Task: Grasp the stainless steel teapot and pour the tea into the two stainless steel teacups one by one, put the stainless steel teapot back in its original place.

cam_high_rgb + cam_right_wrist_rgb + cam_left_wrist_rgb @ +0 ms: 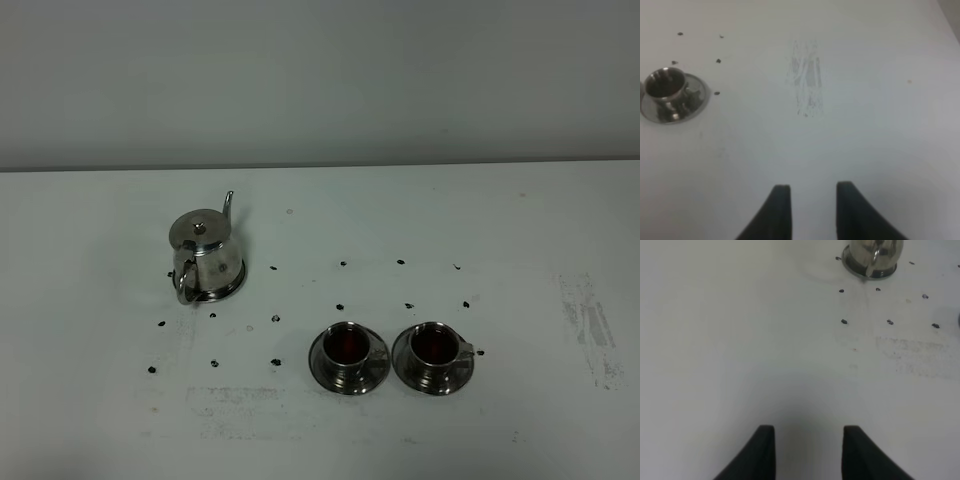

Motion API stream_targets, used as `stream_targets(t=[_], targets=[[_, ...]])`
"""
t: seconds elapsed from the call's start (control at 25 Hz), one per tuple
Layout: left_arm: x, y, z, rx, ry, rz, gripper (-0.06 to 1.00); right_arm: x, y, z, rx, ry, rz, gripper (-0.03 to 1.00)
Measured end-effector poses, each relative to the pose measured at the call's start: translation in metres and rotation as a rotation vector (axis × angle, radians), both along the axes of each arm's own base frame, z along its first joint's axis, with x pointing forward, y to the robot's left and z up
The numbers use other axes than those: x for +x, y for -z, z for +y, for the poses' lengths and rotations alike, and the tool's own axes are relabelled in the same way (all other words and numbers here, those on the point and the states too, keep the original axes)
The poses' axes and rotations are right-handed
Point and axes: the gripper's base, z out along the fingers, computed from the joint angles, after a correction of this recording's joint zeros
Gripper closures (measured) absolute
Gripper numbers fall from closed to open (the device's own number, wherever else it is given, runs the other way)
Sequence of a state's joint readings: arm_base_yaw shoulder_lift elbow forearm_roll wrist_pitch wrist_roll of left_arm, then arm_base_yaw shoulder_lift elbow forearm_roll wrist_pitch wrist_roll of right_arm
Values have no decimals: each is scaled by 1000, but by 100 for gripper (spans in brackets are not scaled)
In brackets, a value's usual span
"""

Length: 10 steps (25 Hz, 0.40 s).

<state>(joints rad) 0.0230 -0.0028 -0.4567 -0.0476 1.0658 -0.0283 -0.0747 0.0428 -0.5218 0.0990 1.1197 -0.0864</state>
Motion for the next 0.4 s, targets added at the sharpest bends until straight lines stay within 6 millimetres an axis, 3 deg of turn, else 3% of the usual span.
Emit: stream_targets(t=[0.4], targets=[[0,0,0,0,0,0,63,0,0,0,0,0,0,74]])
